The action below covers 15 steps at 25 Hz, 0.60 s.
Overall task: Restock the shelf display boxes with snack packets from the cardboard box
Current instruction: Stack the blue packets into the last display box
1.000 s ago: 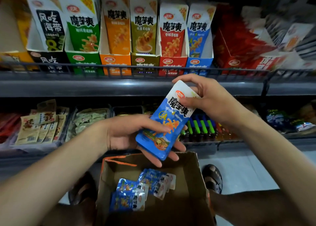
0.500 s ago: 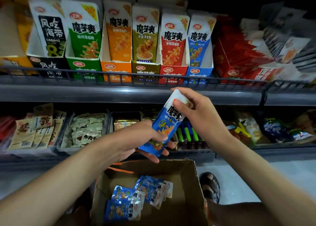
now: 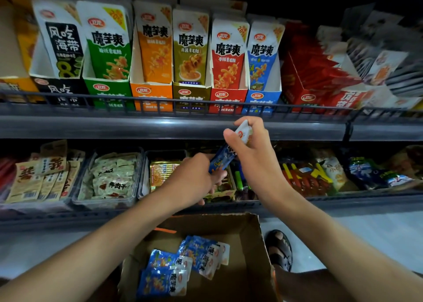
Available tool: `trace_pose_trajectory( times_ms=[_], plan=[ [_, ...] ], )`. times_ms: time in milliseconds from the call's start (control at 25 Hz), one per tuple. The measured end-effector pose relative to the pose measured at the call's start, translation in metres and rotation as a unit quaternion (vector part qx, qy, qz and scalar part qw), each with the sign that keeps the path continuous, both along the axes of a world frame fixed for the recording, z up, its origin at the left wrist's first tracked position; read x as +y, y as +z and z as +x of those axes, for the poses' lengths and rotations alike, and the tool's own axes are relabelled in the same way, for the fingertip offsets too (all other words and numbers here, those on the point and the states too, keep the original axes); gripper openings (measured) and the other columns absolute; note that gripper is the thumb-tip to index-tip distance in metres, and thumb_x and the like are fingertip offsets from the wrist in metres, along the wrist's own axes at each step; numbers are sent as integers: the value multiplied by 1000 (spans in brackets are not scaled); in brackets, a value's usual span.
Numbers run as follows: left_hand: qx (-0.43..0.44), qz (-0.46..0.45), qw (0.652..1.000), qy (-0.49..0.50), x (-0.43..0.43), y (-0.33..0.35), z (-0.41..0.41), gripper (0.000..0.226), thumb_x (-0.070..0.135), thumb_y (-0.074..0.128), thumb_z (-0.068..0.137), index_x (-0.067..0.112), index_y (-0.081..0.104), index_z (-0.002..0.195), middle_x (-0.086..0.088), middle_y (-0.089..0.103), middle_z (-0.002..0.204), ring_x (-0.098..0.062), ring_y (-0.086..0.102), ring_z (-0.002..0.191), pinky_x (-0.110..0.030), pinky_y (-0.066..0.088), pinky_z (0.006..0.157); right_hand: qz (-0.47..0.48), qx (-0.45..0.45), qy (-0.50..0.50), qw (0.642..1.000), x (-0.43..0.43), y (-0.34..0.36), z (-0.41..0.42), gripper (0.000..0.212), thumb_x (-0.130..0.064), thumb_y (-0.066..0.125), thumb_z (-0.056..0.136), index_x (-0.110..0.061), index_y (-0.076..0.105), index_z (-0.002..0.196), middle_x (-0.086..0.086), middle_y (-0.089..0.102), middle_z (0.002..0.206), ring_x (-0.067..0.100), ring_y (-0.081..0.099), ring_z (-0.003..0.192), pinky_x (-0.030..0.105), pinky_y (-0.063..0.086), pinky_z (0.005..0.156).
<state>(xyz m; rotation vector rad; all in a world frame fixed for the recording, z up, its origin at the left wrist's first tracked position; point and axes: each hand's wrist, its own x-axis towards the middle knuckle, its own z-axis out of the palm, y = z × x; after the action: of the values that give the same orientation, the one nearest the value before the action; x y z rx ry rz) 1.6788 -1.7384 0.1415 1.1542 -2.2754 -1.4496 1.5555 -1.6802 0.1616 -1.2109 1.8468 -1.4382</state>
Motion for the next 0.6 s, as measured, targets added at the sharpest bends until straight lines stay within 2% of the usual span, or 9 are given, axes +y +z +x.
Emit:
trace_pose_trajectory(
  times_ms=[120, 240, 320, 400, 480, 600],
  plan=[
    [-7, -8, 1000, -6, -1, 0, -3, 12, 27, 56, 97, 23, 55, 109, -1, 68, 88, -17, 67, 81, -31, 59, 55, -10, -9, -6, 1000, 1, -4, 0, 16, -34, 59, 95, -26, 47, 103, 5, 46, 113, 19, 49, 109, 33, 46, 88],
    [15, 69, 998, 1, -6, 8, -2, 19, 24, 59, 96, 10, 58, 109, -5, 70, 89, -20, 68, 77, -33, 57, 55, 23, 2, 61, 998, 0, 8, -18, 27, -38, 67, 90, -24, 51, 107, 6, 56, 109, 17, 58, 101, 35, 53, 84],
    [32, 134, 990, -33, -14, 19, 3, 21, 21, 61, 95, 8, 59, 111, -9, 73, 92, -28, 70, 82, -36, 56, 58, 73, 8, 112, 991, 2, 25, -39, 29, -23, 75, 85, -15, 59, 108, 5, 69, 99, 13, 65, 88, 34, 55, 82],
    [24, 158, 983, -93, -20, 29, 11, 21, 19, 62, 94, 6, 61, 110, -10, 74, 92, -29, 71, 85, -35, 57, 59, 106, -10, 131, 986, 7, 37, -57, 27, -8, 76, 81, -5, 67, 106, 9, 75, 98, 17, 70, 88, 36, 56, 86],
    [5, 178, 974, -140, -24, 35, 15, 20, 18, 62, 93, 6, 63, 109, -11, 74, 92, -27, 70, 82, -32, 57, 56, 130, -50, 160, 977, 13, 38, -61, 21, -4, 74, 81, -3, 72, 101, 10, 76, 98, 21, 72, 90, 33, 59, 84],
    [-9, 198, 964, -176, -25, 37, 15, 15, 18, 62, 93, 10, 66, 104, -15, 73, 94, -27, 70, 82, -31, 58, 55, 139, -65, 176, 972, 15, 30, -53, 8, -5, 73, 81, -7, 74, 90, 5, 77, 89, 12, 72, 78, 20, 57, 68]
  ],
)
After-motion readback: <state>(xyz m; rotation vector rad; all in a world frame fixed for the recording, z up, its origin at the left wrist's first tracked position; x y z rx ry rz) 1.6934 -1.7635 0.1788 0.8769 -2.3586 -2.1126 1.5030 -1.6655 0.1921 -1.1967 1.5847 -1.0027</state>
